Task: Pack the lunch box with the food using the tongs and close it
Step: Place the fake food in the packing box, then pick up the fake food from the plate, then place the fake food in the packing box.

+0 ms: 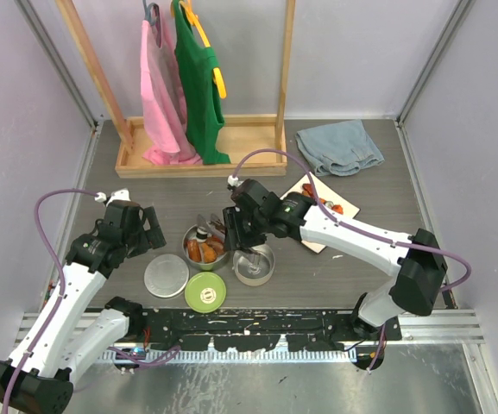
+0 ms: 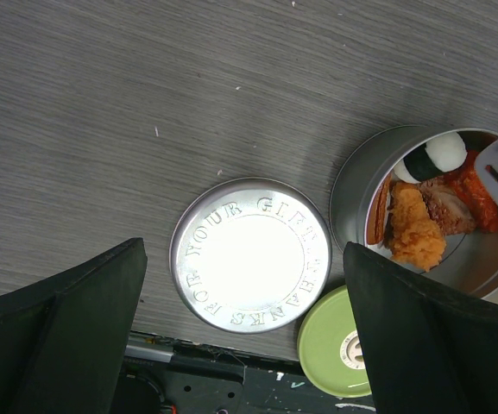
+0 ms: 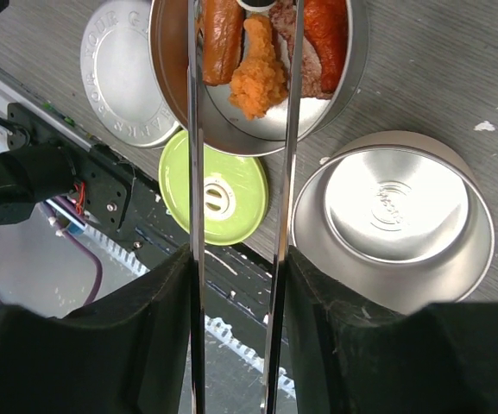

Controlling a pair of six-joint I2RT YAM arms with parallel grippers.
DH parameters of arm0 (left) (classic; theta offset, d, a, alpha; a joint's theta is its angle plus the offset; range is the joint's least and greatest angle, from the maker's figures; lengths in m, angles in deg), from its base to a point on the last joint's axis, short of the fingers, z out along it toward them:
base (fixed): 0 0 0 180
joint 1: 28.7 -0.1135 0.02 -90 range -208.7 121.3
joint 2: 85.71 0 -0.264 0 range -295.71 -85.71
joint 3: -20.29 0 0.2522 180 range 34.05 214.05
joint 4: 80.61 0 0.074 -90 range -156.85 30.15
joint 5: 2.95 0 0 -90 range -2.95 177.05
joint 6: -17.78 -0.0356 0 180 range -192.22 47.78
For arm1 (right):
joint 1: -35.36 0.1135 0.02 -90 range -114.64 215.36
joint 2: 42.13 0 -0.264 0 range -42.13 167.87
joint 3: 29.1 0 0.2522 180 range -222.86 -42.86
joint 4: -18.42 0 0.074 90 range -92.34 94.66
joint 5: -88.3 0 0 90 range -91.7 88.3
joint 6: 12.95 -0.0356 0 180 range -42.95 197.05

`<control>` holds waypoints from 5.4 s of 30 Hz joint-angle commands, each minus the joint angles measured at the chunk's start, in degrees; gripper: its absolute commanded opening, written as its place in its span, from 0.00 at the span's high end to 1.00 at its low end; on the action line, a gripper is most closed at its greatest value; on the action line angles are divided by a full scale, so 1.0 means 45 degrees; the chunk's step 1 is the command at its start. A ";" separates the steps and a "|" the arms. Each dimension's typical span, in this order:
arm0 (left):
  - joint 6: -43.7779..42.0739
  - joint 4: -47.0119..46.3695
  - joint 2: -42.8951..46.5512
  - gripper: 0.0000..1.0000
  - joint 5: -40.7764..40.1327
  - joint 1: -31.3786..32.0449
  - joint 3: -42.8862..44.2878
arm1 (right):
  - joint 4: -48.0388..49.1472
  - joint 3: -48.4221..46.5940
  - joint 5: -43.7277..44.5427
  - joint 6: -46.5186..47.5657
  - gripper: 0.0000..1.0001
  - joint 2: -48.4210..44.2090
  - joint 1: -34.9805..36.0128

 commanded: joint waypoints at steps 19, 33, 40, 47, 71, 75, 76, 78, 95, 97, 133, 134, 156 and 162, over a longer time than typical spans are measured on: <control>-0.0023 -0.0456 0.0190 0.02 -0.0139 -0.0045 0.0241 | 0.0329 -0.0144 0.1147 0.0031 0.60 0.0344 0.0477; -0.0023 -0.0462 0.0201 0.02 -0.0127 -0.0045 0.0237 | -0.1772 -0.0803 0.1999 -0.0027 0.62 0.0535 0.0482; -0.0021 -0.0462 0.0187 0.02 -0.0103 -0.0039 0.0236 | -0.1594 -0.0671 0.1402 0.0095 0.62 -0.0333 0.0476; -0.0023 -0.0462 0.0180 0.02 -0.0098 -0.0045 0.0240 | -0.2036 -0.0661 0.2855 0.0085 0.57 -0.2365 0.0265; -0.0042 -0.0500 0.0141 0.02 0.0041 -0.0035 0.0241 | -0.5957 0.3001 0.3363 0.0604 0.50 -0.5415 -0.4316; -0.0041 -0.0500 0.0141 0.02 0.0032 -0.0044 0.0227 | -0.5706 0.3191 0.3295 0.0603 0.50 -0.5228 -0.4316; -0.0042 -0.0501 0.0141 0.02 0.0023 -0.0045 0.0230 | -0.5600 0.3259 0.3329 0.0603 0.50 -0.5191 -0.4318; -0.0033 -0.0482 0.0141 0.02 0.0019 -0.0035 0.0227 | -0.5535 0.3359 0.3377 0.0602 0.50 -0.4988 -0.4319; -0.0042 -0.0499 0.0141 0.02 -0.0025 -0.0031 0.0235 | -0.5923 0.2396 0.4043 0.0274 0.67 -0.5505 -0.4319; -0.0042 -0.0486 0.0143 0.02 -0.0019 -0.0030 0.0236 | -0.5871 0.2051 0.4440 0.0284 0.68 -0.5791 -0.4316; -0.0039 -0.0467 0.0146 0.02 -0.0060 -0.0043 0.0237 | -0.0773 0.1478 -0.0317 -0.0004 0.70 -0.4485 -0.1457; -0.0030 -0.0472 0.0146 0.02 -0.0069 -0.0043 0.0241 | -0.0684 0.1311 -0.0267 0.0012 0.70 -0.4209 -0.1151; -0.0023 -0.0462 0.0194 0.02 -0.0117 -0.0040 0.0241 | -0.0122 -0.0464 -0.0215 0.0398 0.67 -0.0320 0.1428; -0.0023 -0.0462 0.0182 0.02 -0.0118 -0.0027 0.0239 | -0.0068 -0.0417 -0.0159 0.0348 0.65 -0.0217 0.1483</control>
